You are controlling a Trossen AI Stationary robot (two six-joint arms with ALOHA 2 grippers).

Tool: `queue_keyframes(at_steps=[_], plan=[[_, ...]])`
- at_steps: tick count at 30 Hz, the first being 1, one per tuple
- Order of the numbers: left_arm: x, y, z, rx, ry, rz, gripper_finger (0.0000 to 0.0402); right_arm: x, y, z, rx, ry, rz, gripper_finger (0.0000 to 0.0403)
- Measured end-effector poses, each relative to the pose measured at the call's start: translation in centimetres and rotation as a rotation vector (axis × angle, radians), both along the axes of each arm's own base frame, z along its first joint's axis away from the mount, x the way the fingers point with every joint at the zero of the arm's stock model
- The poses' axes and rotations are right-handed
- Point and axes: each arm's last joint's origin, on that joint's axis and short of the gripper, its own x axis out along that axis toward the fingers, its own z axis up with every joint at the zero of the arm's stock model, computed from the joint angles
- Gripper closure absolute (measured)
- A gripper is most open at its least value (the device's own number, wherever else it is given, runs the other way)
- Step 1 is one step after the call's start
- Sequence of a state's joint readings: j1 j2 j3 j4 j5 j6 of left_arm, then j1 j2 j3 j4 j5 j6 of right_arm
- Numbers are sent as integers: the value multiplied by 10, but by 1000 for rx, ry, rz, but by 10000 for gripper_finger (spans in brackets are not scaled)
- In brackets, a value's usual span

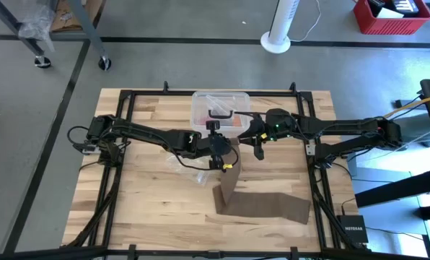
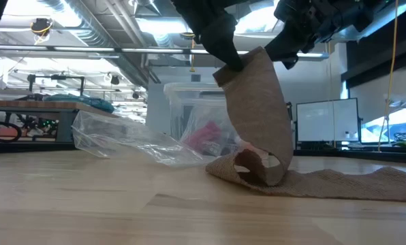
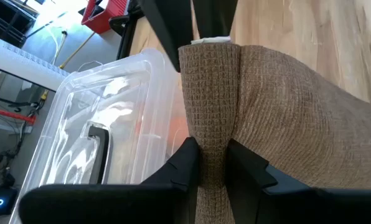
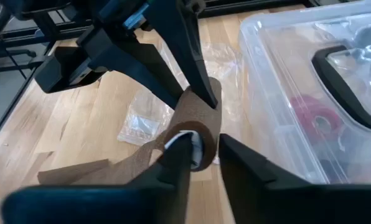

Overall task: Roll bandage
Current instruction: Roll the brown bandage

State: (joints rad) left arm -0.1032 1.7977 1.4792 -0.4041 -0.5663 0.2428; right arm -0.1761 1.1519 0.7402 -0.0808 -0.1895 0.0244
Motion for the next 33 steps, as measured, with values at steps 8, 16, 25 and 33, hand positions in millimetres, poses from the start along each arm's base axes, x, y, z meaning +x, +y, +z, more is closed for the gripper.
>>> queue_keyframes(at_steps=[8, 16, 25, 33], plan=[[-2, -2, -2, -36, -2, 23, 346, 1, -1, 0, -52, -12, 7, 388], [-4, 0, 9, -85, -69, 59, 259, -8, 1, 7, -67, -23, 8, 399], [-32, -12, 53, -105, -174, 17, 195, -47, 7, 34, -97, -78, -18, 401], [-51, -13, 68, -167, -210, 49, 194, -93, 21, 45, -80, -235, 187, 402]])
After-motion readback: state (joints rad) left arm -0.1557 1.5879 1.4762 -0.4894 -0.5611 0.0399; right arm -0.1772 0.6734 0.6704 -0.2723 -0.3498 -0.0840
